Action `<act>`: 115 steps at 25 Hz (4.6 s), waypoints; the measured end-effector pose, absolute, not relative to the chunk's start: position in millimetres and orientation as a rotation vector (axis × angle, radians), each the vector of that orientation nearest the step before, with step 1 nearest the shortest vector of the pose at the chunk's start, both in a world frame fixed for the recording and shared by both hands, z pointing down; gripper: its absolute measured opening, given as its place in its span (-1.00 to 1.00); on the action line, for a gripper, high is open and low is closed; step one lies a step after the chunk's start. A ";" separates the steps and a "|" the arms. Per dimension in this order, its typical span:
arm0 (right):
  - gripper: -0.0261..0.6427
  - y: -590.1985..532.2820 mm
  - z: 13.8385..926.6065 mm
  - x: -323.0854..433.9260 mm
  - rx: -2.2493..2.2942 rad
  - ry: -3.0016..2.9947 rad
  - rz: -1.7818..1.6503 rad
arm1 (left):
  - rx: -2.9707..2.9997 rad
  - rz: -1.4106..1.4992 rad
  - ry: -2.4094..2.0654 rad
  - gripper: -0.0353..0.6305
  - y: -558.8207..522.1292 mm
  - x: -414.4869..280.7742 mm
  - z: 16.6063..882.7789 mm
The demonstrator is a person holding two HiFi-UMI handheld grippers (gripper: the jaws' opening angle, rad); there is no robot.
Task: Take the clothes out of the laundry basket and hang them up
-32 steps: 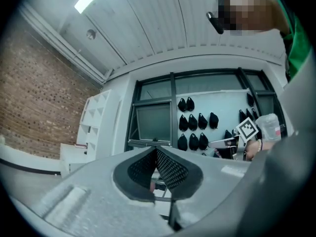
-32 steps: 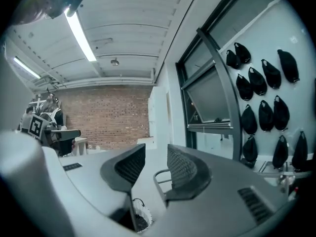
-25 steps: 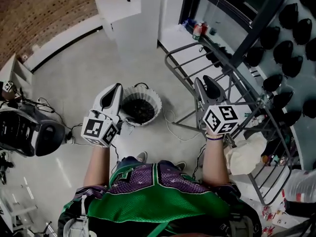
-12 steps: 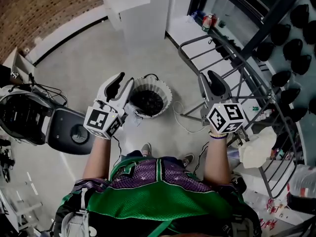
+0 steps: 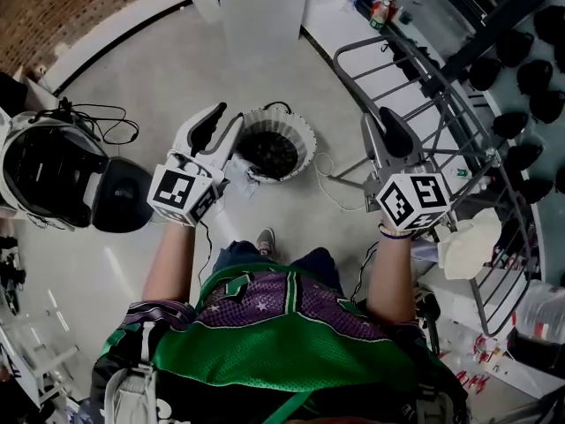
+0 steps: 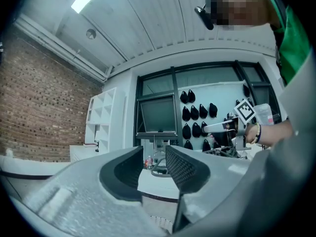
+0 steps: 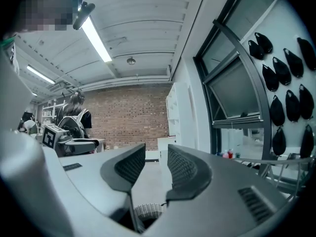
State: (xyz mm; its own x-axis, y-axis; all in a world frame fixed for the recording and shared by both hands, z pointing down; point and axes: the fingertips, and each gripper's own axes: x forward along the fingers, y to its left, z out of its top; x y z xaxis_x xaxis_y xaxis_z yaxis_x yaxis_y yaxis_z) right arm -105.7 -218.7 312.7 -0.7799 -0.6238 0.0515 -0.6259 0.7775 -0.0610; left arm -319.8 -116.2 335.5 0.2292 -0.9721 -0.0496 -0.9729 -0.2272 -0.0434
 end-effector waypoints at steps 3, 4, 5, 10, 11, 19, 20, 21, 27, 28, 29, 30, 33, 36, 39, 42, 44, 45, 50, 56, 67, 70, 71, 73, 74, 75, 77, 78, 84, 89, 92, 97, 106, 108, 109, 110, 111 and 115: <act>-0.53 -205.2 309.4 -95.9 0.996 -2.955 0.116 | -2.381 0.012 1.948 -0.48 -101.0 -310.9 337.7; -0.53 -199.7 307.4 -91.7 0.989 -2.961 0.117 | -2.374 0.013 1.961 -0.48 -94.5 -307.0 337.9; -0.53 -193.2 305.8 -88.3 0.979 -2.966 0.118 | -2.371 0.012 1.975 -0.48 -87.0 -303.5 339.1; -0.53 -161.2 310.8 -79.9 0.929 -2.978 0.132 | -2.379 -0.043 2.028 -0.48 -57.2 -294.3 359.4; -0.53 -157.8 314.4 -78.4 0.925 -2.975 0.135 | -2.381 -0.046 2.029 -0.48 -54.6 -293.6 364.7; -0.53 -163.8 348.6 -109.6 0.926 -2.939 0.177 | -2.442 -0.117 2.024 -0.48 -65.1 -318.7 433.1; -0.53 -166.9 353.1 -116.2 0.924 -2.940 0.179 | -2.450 -0.137 2.014 -0.48 -69.5 -322.4 443.6; -0.53 -170.4 358.3 -122.9 0.920 -2.943 0.181 | -2.461 -0.158 2.001 -0.48 -73.7 -325.5 454.1; -0.53 -189.3 399.6 -163.9 0.856 -2.959 0.190 | -2.528 -0.265 1.960 -0.45 -97.0 -344.4 525.2; -0.53 -192.4 408.3 -168.2 0.851 -2.958 0.194 | -2.538 -0.276 1.960 -0.44 -101.2 -346.8 538.5; -0.53 -195.5 417.9 -172.0 0.848 -2.955 0.198 | -2.548 -0.287 1.960 -0.44 -105.0 -349.2 552.5; -0.53 -198.6 428.0 -175.6 0.846 -2.952 0.204 | -2.558 -0.299 1.961 -0.44 -108.5 -351.9 567.4; -0.53 -207.8 461.7 -186.1 0.849 -2.942 0.228 | -2.585 -0.337 1.961 -0.42 -118.6 -362.5 616.4; -0.53 -214.4 499.6 -193.9 0.855 -2.926 0.257 | -2.611 -0.376 1.966 -0.41 -125.6 -372.7 668.7; -0.53 -219.4 538.3 -199.3 0.860 -2.904 0.290 | -2.640 -0.415 1.975 -0.40 -131.3 -380.2 720.5; -0.53 -223.0 573.2 -203.5 0.854 -2.890 0.309 | -2.667 -0.461 1.983 -0.40 -136.7 -385.9 772.1; -0.53 -224.1 594.0 -206.1 0.843 -2.885 0.315 | -2.677 -0.487 1.998 -0.40 -138.7 -389.5 804.8; -0.53 -224.7 604.0 -207.5 0.839 -2.882 0.317 | -2.681 -0.500 2.006 -0.40 -139.7 -391.6 820.7; -0.53 -230.6 649.3 -218.4 0.822 -2.875 0.316 | -2.718 -0.595 2.001 -0.39 -144.6 -398.3 901.3; -0.53 -237.2 697.0 -223.3 0.809 -2.862 0.297 | -2.755 -0.657 2.046 -0.35 -151.4 -407.9 987.5; -0.53 -251.5 752.3 -225.3 0.819 -2.847 0.315 | -2.812 -0.748 2.098 -0.31 -172.0 -417.2 1075.9; -0.53 -253.4 755.4 -225.6 0.823 -2.841 0.320 | -2.838 -0.760 2.071 -0.33 -177.8 -414.9 1077.0; -0.53 -254.0 755.6 -225.2 0.826 -2.838 0.324 | -2.849 -0.769 2.064 -0.36 -178.5 -414.2 1077.3; -0.53 -254.5 755.0 -224.2 0.830 -2.832 0.342 | -2.859 -0.797 2.065 -0.54 -177.7 -414.3 1077.8; -0.53 -254.6 754.0 -224.0 0.831 -2.827 0.347 | -2.858 -0.813 2.071 -0.66 -176.7 -415.2 1077.1; -0.53 -254.7 752.4 -223.9 0.830 -2.820 0.350 | -2.855 -0.825 2.078 -0.72 -175.4 -416.2 1075.2; -0.53 -254.0 746.2 -223.2 0.830 -2.807 0.358 | -2.858 -0.830 2.090 -0.78 -171.5 -417.5 1065.8; -0.53 -253.1 741.4 -222.5 0.830 -2.801 0.363 | -2.864 -0.822 2.093 -0.81 -169.5 -417.1 1058.2; -0.53 -244.1 697.2 -222.7 0.812 -2.784 0.384 | -2.880 -0.770 2.106 -0.83 -166.6 -415.0 1002.5; -0.53 -230.5 650.1 -218.7 0.796 -2.760 0.399 | -2.873 -0.715 2.101 -0.83 -163.4 -408.1 930.6; -0.53 -227.9 611.3 -217.7 0.804 -2.763 0.399 | -2.863 -0.680 2.089 -0.83 -164.8 -407.6 881.9; -0.53 -225.5 540.9 -208.5 0.843 -2.775 0.397 | -2.871 -0.642 2.069 -0.83 -163.7 -410.2 805.2; -0.53 -225.6 439.2 -176.4 0.939 -2.818 0.346 | -2.799 -0.523 2.015 -0.83 -177.1 -410.6 672.9; -0.53 -222.5 421.0 -170.0 0.970 -2.821 0.315 | -2.782 -0.474 1.991 -0.83 -181.0 -408.9 645.4; -0.53 -219.8 412.2 -166.7 0.988 -2.821 0.303 | -2.771 -0.448 1.982 -0.83 -182.1 -408.2 631.2; -0.53 -216.5 403.9 -162.7 1.009 -2.821 0.295 | -2.762 -0.422 1.974 -0.83 -182.5 -406.6 617.2; -0.53 -213.0 396.3 -158.5 1.029 -2.820 0.291 | -2.758 -0.398 1.961 -0.83 -182.6 -403.8 603.9; -0.53 -203.0 371.6 -150.2 1.088 -2.828 0.286 | -2.763 -0.309 1.884 -0.83 -186.3 -392.0 555.7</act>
